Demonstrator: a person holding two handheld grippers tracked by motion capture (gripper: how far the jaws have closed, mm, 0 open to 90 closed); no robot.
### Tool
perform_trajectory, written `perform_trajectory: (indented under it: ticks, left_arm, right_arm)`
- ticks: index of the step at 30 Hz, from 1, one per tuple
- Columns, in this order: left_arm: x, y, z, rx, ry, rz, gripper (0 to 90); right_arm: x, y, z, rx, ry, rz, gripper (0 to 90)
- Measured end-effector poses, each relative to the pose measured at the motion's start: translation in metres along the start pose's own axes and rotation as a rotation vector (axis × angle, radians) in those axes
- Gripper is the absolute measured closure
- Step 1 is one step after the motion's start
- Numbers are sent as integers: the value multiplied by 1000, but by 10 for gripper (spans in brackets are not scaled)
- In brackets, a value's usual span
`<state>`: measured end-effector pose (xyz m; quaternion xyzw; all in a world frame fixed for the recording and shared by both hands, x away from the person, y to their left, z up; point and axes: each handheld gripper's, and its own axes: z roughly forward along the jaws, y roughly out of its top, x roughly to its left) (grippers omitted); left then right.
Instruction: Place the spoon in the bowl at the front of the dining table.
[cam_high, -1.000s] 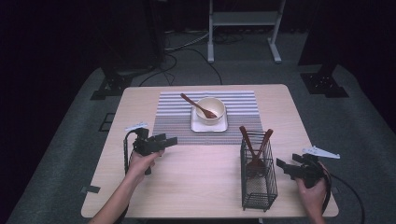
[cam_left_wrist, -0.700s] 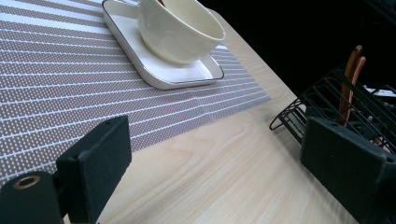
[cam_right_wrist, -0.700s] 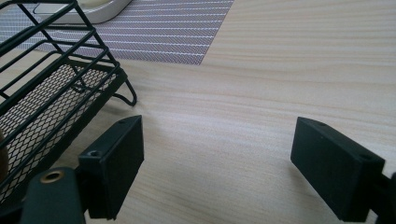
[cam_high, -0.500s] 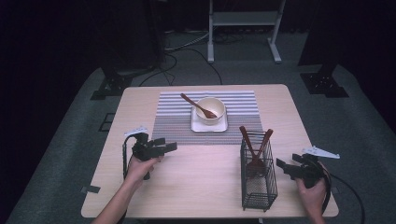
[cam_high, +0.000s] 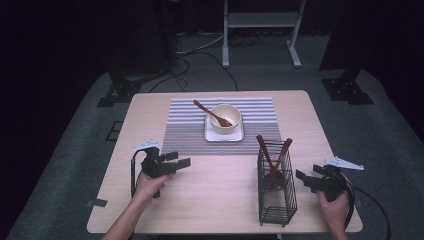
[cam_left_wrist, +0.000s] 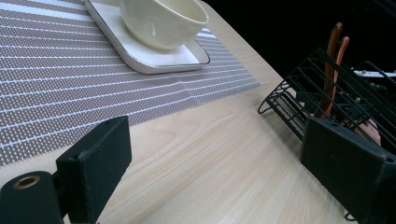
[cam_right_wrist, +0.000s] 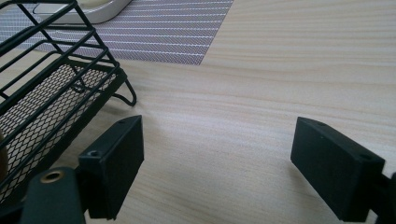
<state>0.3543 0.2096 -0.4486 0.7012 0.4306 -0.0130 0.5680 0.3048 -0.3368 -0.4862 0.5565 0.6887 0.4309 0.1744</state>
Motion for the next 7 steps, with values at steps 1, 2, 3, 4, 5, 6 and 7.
perform_trajectory:
  ticks: [1, 2, 3, 4, 5, 6, 7]
  left_arm:
    - [0, -1, 0, -7, -3, -5, 83]
    - [1, -2, -1, -15, -8, -16, 83]
    - [2, -4, -2, -23, -12, -25, 83]
    - [3, -5, -2, -27, -10, -29, 83]
    - [4, -6, -3, -27, -13, -38, 83]
    - [4, -6, -3, -28, -15, -46, 83]
    - [4, -7, -3, -31, -18, -46, 83]
  right_arm:
    - [0, 0, 0, 0, 0, 0, 161]
    - [0, 0, 0, 0, 0, 0, 162]
    - [0, 0, 0, -1, 0, 0, 161]
    - [0, 0, 0, -1, 0, 0, 161]
    - [0, 0, 0, -1, 0, 0, 161]
    - [0, 0, 0, -1, -1, -1, 161]
    - [0, 0, 0, -1, 1, 1, 161]
